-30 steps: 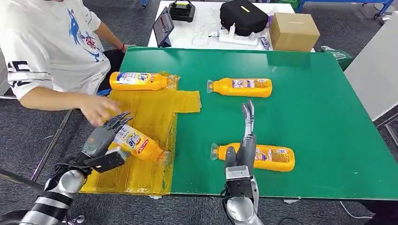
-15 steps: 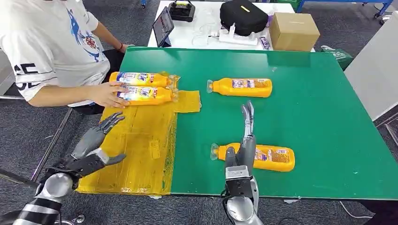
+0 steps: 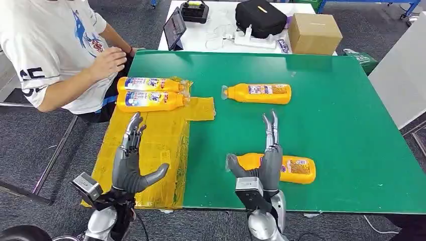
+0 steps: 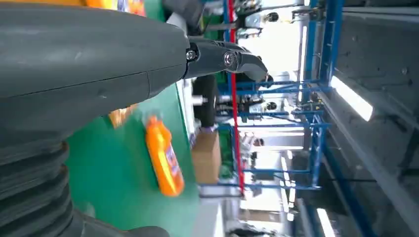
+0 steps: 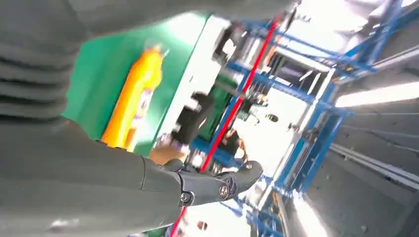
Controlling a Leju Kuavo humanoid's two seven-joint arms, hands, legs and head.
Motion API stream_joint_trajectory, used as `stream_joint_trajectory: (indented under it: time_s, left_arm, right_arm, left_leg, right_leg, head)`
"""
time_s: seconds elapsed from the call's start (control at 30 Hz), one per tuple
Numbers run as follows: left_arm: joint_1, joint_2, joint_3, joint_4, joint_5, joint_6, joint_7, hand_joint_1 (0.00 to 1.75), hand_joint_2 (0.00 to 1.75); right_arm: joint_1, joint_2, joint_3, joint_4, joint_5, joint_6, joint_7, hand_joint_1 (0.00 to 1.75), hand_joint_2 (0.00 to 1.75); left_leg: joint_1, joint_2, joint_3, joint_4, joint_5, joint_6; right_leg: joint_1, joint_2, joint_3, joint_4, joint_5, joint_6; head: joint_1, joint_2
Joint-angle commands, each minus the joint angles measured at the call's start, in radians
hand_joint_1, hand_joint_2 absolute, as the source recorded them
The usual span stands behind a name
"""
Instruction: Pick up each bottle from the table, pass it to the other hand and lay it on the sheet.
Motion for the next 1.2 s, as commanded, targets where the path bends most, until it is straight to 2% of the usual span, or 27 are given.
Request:
stream_joint_trajectory:
  time_s: [0.03,0.17,0.27,0.3,0.33,0.47,0.5,0.7,0.83,1.0,1.2]
  left_arm:
    - [0.043,-0.053,-0.021,0.016,0.034,0.016,0.023,0.0,1.75]
    - [0.072,-0.057,0.008,0.028,-0.061,0.082,0.013,0.0,1.75]
    - [0.076,-0.061,0.01,0.036,-0.102,0.111,0.009,0.0,1.75]
    - [0.075,-0.063,0.012,0.041,-0.129,0.135,0.007,0.0,1.75]
    - [0.075,-0.065,0.013,0.049,-0.153,0.15,0.013,0.0,1.75]
    - [0.058,-0.066,0.011,0.081,-0.207,0.186,0.015,0.0,1.75]
    - [0.053,-0.066,0.011,0.088,-0.212,0.189,0.015,0.0,1.75]
    - [0.037,-0.068,0.013,0.107,-0.211,0.189,0.015,0.0,1.75]
    - [0.002,-0.067,0.007,0.16,-0.205,0.176,0.023,0.0,1.75]
    - [-0.014,-0.067,0.001,0.183,-0.201,0.17,0.024,0.0,1.75]
    - [-0.074,-0.068,-0.006,0.273,-0.206,0.198,0.045,0.0,1.75]
  right_arm:
    - [0.043,-0.148,-0.129,-0.023,0.142,0.104,0.161,0.0,1.75]
    - [0.09,-0.239,-0.209,-0.067,0.227,0.223,0.273,0.0,1.75]
    - [0.096,-0.259,-0.234,-0.084,0.239,0.283,0.311,0.0,1.75]
    - [0.094,-0.275,-0.245,-0.085,0.255,0.308,0.344,0.0,1.75]
    - [0.084,-0.302,-0.251,-0.072,0.237,0.387,0.391,0.0,1.75]
    - [0.035,-0.386,-0.246,0.02,0.235,0.537,0.461,0.0,1.75]
    - [0.021,-0.407,-0.237,0.044,0.235,0.567,0.478,0.0,1.75]
    - [-0.031,-0.425,-0.219,0.101,0.228,0.59,0.496,0.0,1.75]
    - [-0.169,-0.431,-0.191,0.282,0.194,0.636,0.509,0.0,1.75]
    - [-0.222,-0.427,-0.173,0.385,0.184,0.643,0.499,0.0,1.75]
    - [-0.375,-0.408,-0.102,0.678,0.16,0.709,0.487,0.0,1.75]
  left_leg:
    - [0.002,-0.002,0.006,-0.001,-0.002,-0.001]
    - [0.001,-0.002,0.005,-0.001,-0.001,0.0]
    - [0.001,-0.004,0.006,0.0,-0.002,0.0]
    - [0.0,-0.003,0.003,0.0,-0.001,0.0]
    - [0.001,-0.002,0.005,0.0,-0.003,0.0]
    - [0.001,-0.001,0.005,-0.001,-0.002,0.0]
    - [0.0,-0.001,0.002,-0.001,-0.001,0.001]
    - [0.001,0.0,0.005,-0.001,-0.002,0.0]
    - [0.001,0.004,0.004,-0.001,-0.002,0.001]
    - [0.001,0.002,0.005,-0.001,-0.001,0.001]
    - [0.001,0.004,0.006,-0.002,-0.001,0.001]
  right_leg:
    - [0.002,-0.004,0.007,-0.002,-0.002,-0.002]
    - [0.002,-0.003,0.006,-0.002,-0.001,-0.001]
    - [0.002,-0.006,0.008,-0.002,-0.003,-0.001]
    - [0.0,-0.004,0.005,-0.001,-0.002,0.0]
    - [0.001,-0.004,0.007,-0.001,-0.003,-0.001]
    - [0.001,-0.003,0.007,-0.002,-0.002,-0.001]
    - [0.0,-0.002,0.003,-0.002,0.0,0.0]
    - [0.001,-0.001,0.006,-0.002,-0.001,-0.001]
    - [0.001,0.002,0.004,-0.002,0.001,-0.001]
    - [0.001,0.0,0.005,-0.002,0.001,-0.001]
    - [0.002,0.002,0.006,-0.003,0.001,-0.001]
  head:
    - [-0.002,0.0]
    - [-0.001,0.0]
    - [0.0,0.0]
    - [-0.001,0.0]
    - [0.0,0.0]
    - [-0.001,0.0]
    - [-0.001,0.0]
    - [0.0,0.0]
    - [-0.001,0.0]
    - [-0.001,0.0]
    - [-0.001,0.0]
